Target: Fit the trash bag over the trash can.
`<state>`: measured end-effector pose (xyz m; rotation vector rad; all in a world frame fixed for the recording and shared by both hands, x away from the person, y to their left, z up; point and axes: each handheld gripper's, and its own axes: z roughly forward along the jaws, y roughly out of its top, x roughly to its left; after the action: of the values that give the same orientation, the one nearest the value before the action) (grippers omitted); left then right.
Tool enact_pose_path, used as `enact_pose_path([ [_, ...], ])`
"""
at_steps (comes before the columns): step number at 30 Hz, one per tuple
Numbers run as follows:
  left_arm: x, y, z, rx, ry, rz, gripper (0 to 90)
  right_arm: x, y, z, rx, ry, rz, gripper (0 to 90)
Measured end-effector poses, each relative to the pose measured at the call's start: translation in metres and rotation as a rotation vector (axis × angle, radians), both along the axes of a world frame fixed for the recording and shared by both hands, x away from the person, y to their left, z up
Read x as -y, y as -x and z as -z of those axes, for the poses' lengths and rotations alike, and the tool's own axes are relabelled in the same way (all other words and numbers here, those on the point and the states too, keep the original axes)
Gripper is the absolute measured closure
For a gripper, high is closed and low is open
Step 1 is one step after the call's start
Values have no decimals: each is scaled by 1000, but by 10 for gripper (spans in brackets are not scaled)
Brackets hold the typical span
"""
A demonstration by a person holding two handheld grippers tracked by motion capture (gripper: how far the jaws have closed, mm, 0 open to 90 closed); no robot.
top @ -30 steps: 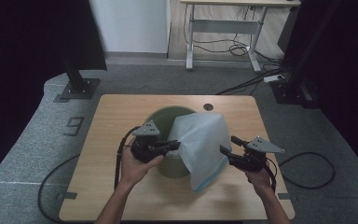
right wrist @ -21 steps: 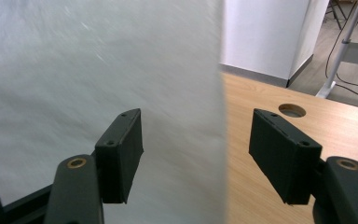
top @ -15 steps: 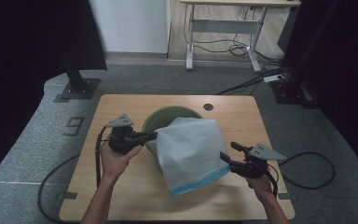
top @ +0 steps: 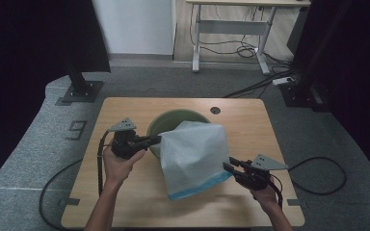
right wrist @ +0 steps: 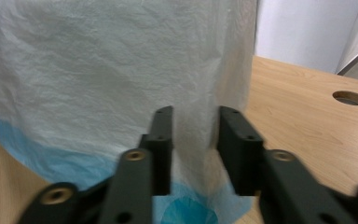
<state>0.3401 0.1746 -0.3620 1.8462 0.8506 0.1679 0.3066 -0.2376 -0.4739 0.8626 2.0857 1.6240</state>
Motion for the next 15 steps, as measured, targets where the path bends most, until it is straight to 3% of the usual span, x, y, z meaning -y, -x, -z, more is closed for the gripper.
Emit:
enact_pose_path([
  [7,3,0,-2,5,6,8,896,0,6,-5,43,2,-33,876],
  [15,12,-9,-5,-10,22,15,895,7,6,-46,134,-49,-35,887],
])
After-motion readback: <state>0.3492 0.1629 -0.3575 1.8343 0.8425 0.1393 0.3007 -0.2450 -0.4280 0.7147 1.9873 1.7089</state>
